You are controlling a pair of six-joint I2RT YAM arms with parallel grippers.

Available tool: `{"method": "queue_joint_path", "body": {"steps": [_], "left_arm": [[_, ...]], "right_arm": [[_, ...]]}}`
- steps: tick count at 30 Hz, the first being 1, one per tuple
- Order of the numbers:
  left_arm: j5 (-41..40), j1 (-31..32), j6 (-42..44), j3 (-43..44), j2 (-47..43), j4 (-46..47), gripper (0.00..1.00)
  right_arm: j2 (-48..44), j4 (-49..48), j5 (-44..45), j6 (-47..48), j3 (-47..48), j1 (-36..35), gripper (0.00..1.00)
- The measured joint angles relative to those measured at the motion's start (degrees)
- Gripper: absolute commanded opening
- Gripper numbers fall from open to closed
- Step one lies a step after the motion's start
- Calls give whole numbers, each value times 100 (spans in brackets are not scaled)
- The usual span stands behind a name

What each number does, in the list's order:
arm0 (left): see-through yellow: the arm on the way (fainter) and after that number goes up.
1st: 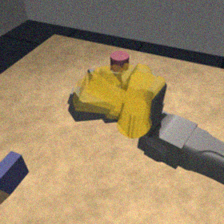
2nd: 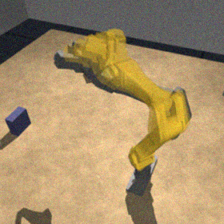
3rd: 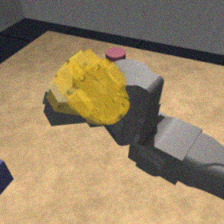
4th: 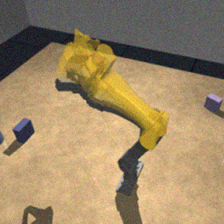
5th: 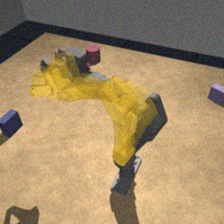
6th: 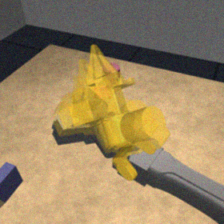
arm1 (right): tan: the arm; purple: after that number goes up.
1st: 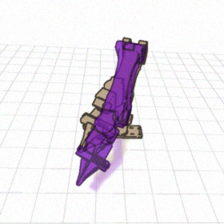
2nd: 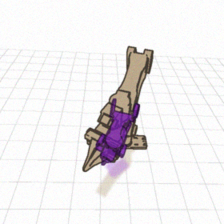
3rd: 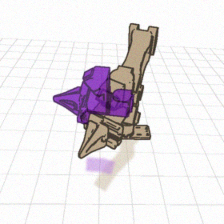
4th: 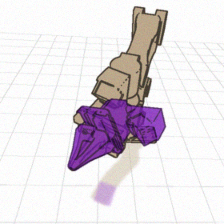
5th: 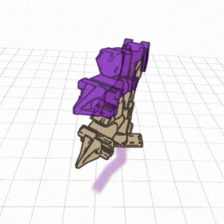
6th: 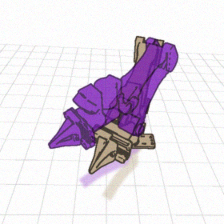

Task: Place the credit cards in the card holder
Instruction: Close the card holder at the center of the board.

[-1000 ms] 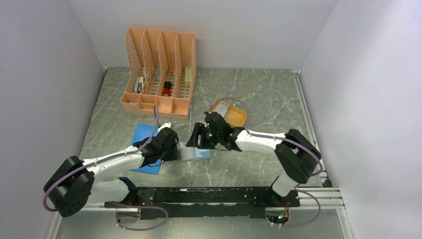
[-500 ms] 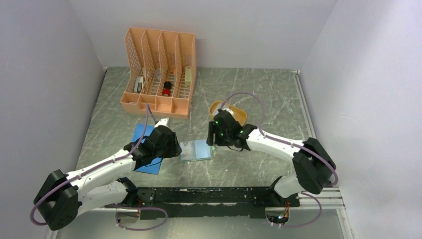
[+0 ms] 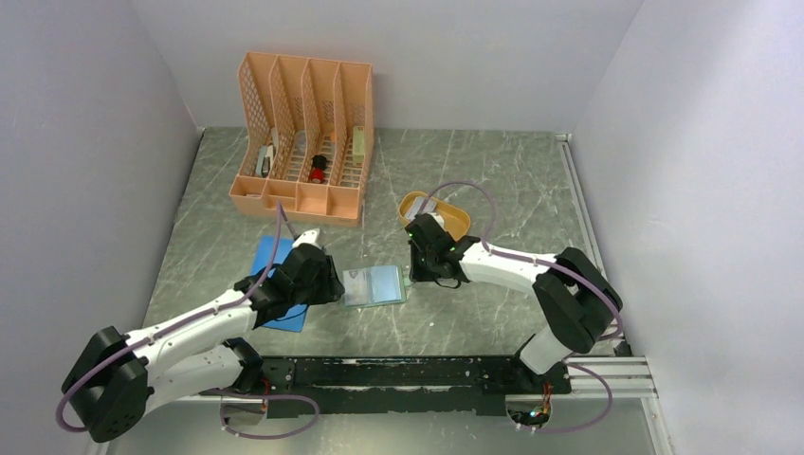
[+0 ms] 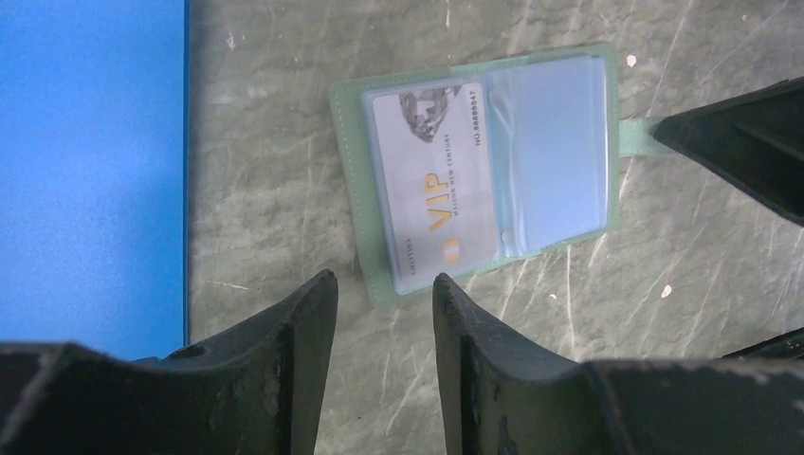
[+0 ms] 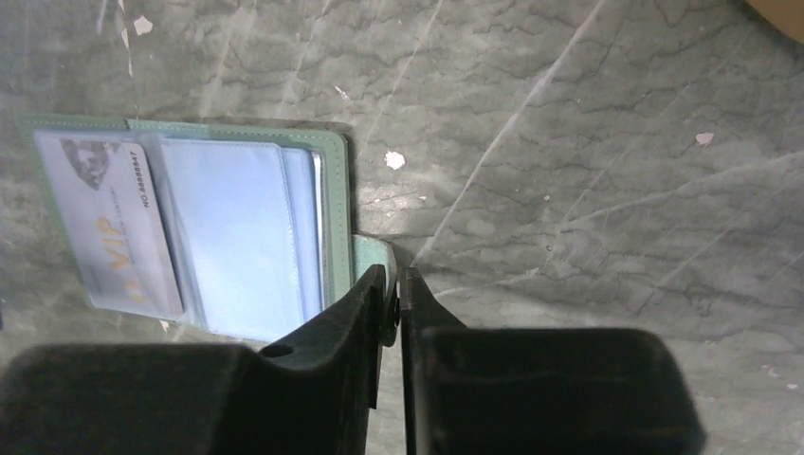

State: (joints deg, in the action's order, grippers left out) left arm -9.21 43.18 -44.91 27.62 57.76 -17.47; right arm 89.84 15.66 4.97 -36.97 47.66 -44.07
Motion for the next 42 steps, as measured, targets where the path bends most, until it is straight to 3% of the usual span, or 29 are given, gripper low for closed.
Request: {"method": "queue_joint_path", "body": {"steps": [2,8,17,22,29,42], "left_arm": [[9,0,0,-195,-120,149,49],[166,0,26,-522,-203,634,46],[750,20,57,-516,997,1510,42],[1069,225,52,-407,1561,2234,40],[1158,675,57,-76,2146,2570,38],[1097,728,61,-61,2050,2391,37]], "right_arm": [[-9,-13,-15,17,-13,2,0],[-431,-11,-33,15,-380,20,0],[-1893,284,-184,127,-568,26,0],[-2267,291,-546,286,-568,24,0],[-2199,247,-876,387,-566,-39,0],[-1119,-431,-1257,212,-254,-636,0]]}}
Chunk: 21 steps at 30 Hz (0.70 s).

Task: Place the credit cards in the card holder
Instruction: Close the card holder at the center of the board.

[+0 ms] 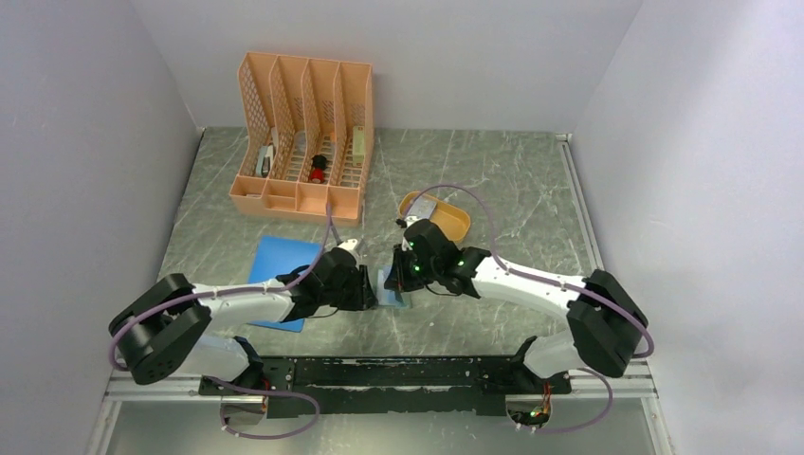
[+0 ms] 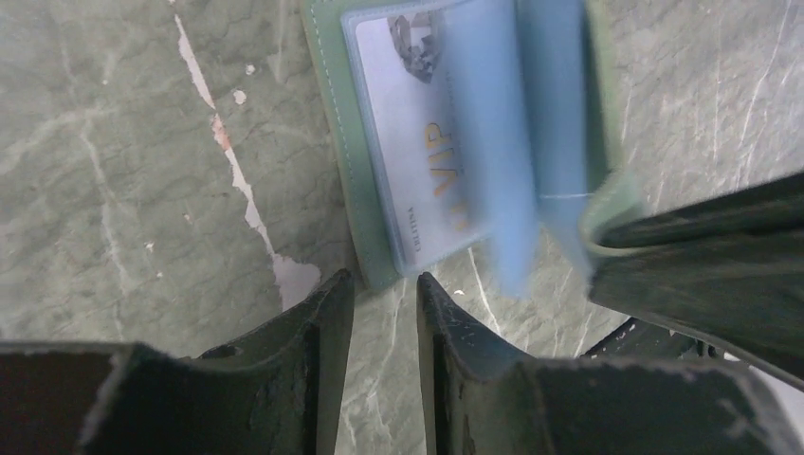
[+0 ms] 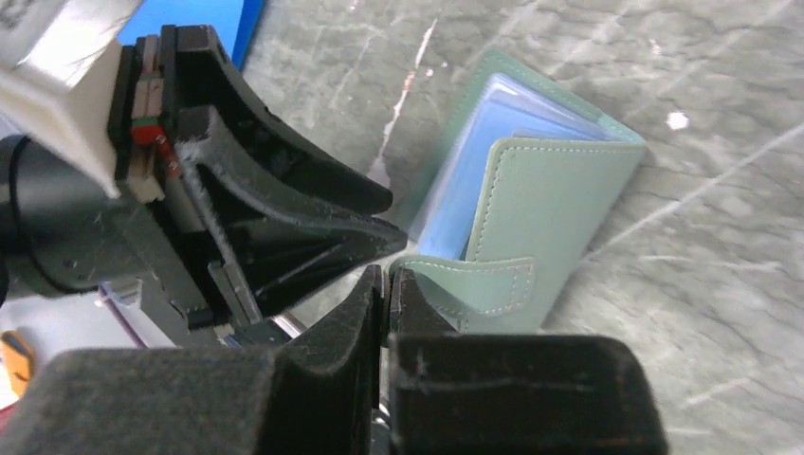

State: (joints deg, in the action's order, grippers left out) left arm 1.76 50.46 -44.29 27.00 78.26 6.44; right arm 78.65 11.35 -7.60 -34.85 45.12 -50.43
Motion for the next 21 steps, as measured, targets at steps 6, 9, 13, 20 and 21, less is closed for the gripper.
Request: {"method": "queue_joint_path", "body": {"steps": [6,9,13,20,21], "left_arm": [[-278,2,15,-7,-804,-472,38],[-461,2,17,-9,-1311,-752,38],[-758,2,7,-37,-1939,-1182,38],[-1360,7,-164,-157,-2962,-1928,39],[-1423,7,-181,-160,-3040,-2011,39]], "right_arm": [[577,-437,-177,-367,205,-33,0],[885,-601,-227,-501,372,-61,0],[1327,-848,-341,-649,520,-107,0],[2020,-1126,-614,-920,811,-140,52],[2041,-1137,-636,-927,846,-149,59]]}}
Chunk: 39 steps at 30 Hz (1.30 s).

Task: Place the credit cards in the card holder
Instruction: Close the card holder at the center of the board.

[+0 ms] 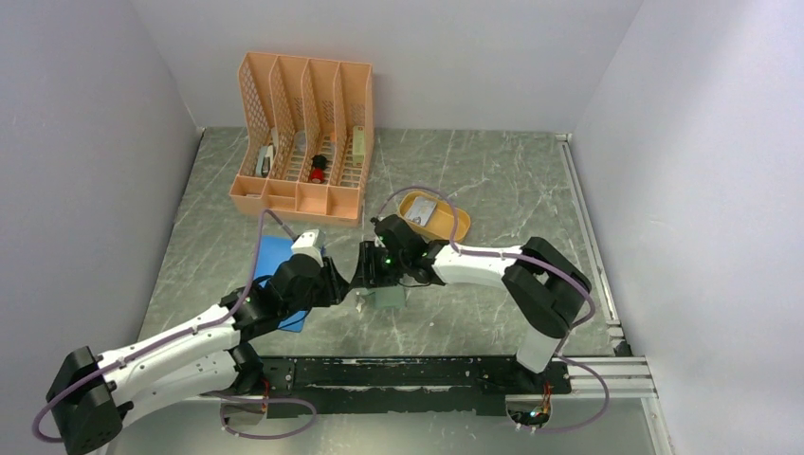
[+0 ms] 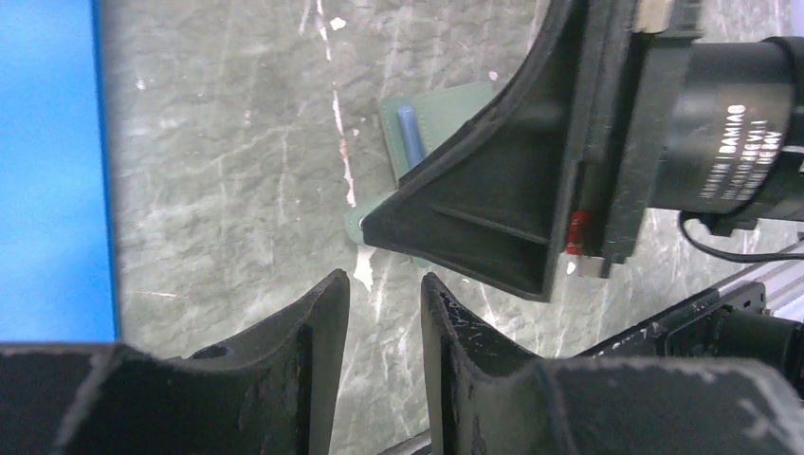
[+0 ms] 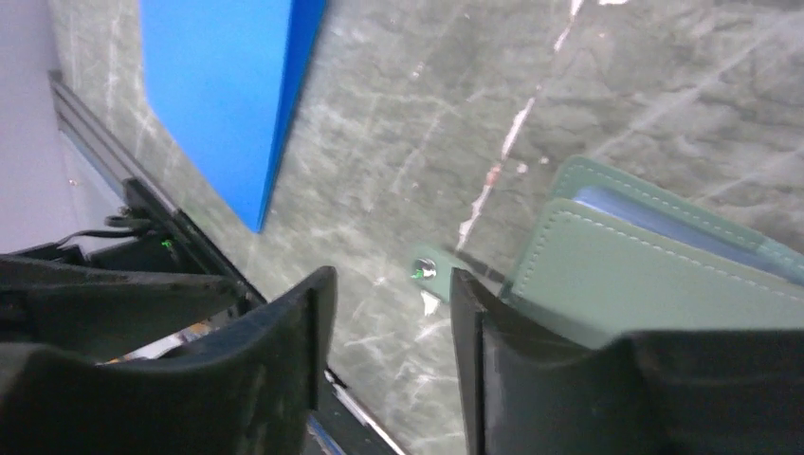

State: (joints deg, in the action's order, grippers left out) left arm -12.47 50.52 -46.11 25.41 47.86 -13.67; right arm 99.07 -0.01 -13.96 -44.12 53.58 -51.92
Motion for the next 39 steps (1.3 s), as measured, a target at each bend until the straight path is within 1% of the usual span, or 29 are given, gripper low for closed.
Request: {"method": "queue_joint_path", "body": {"steps": [2,3,6,10,12,13,17,19,20,23,27,33,39], "left_arm": [[-94,0,-31,0,-90,-111,40],[-142,0,-44,0,-118,-166,40],[-254,0,-63,0,-166,-337,40],[-376,0,-72,4,-175,-402,40],[-422,0,-70,7,-173,-422,40],[-428,0,-61,9,-166,-424,40],[-385,0,50,85,7,-376,39],[-308,0,136,168,190,-299,39],[-260,0,179,216,284,-260,39],[-61,0,315,428,669,-57,39],[201,0,437,702,1193,238,40],[439,0,516,960,1919,444,43],[496,0,566,1086,2398,496,47]], "right_arm": [[-39,-7,-33,-22,48,-13,78],[-83,9,-50,-24,83,-17,82],[-258,184,-87,44,229,-9,84],[-743,549,-125,179,407,-22,83],[-1152,848,17,315,422,-22,80],[-1388,1025,179,393,422,-24,76],[-2310,1475,922,691,214,7,50],[-2638,1523,1191,769,-70,20,42],[-2732,1519,1279,798,-249,26,40],[-2612,1486,1357,833,-730,42,36],[-2124,1314,1244,804,-1137,44,32],[-1561,809,1126,796,-1137,42,31],[-1099,540,1051,748,-1119,39,32]]}}
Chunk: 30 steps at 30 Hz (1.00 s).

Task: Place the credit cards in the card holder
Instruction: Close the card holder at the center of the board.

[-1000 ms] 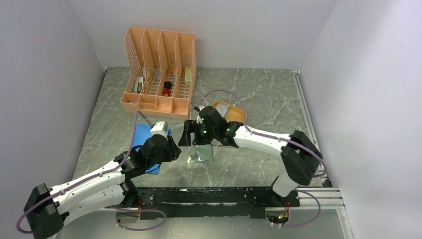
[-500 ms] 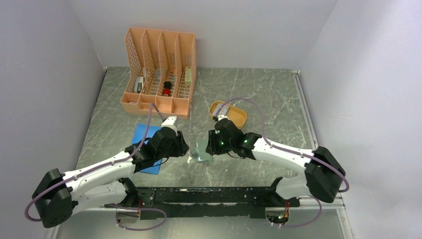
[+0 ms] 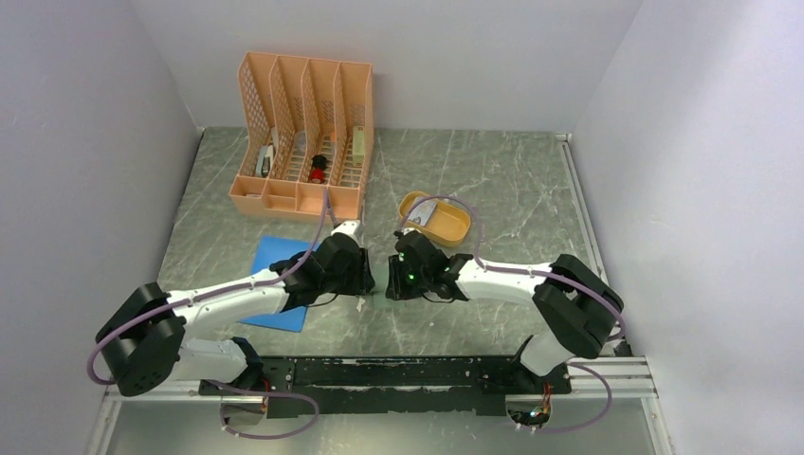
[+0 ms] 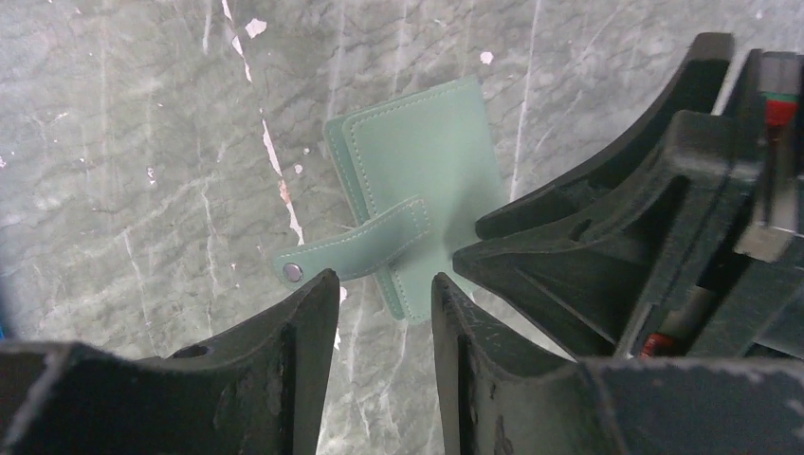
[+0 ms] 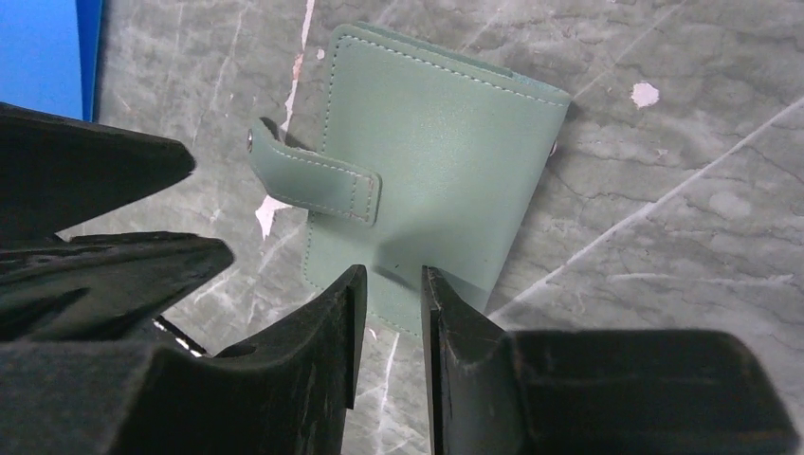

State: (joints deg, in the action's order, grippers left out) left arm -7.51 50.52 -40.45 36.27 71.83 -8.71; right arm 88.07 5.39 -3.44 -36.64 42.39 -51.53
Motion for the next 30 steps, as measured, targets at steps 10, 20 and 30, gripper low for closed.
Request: {"method": "queue_joint_path", "body": {"steps": [10,20,30], "left_arm": [[0,0,96,138,645,33,46],[-92,0,153,420,1158,26,36],[-424,0,125,420,1250,-42,17]], "right_arm": [[103,-160,-17,-109,31,-42,34],[103,-162,-15,-125,31,-52,34],[94,-146,-24,-162,55,-81,42]]}}
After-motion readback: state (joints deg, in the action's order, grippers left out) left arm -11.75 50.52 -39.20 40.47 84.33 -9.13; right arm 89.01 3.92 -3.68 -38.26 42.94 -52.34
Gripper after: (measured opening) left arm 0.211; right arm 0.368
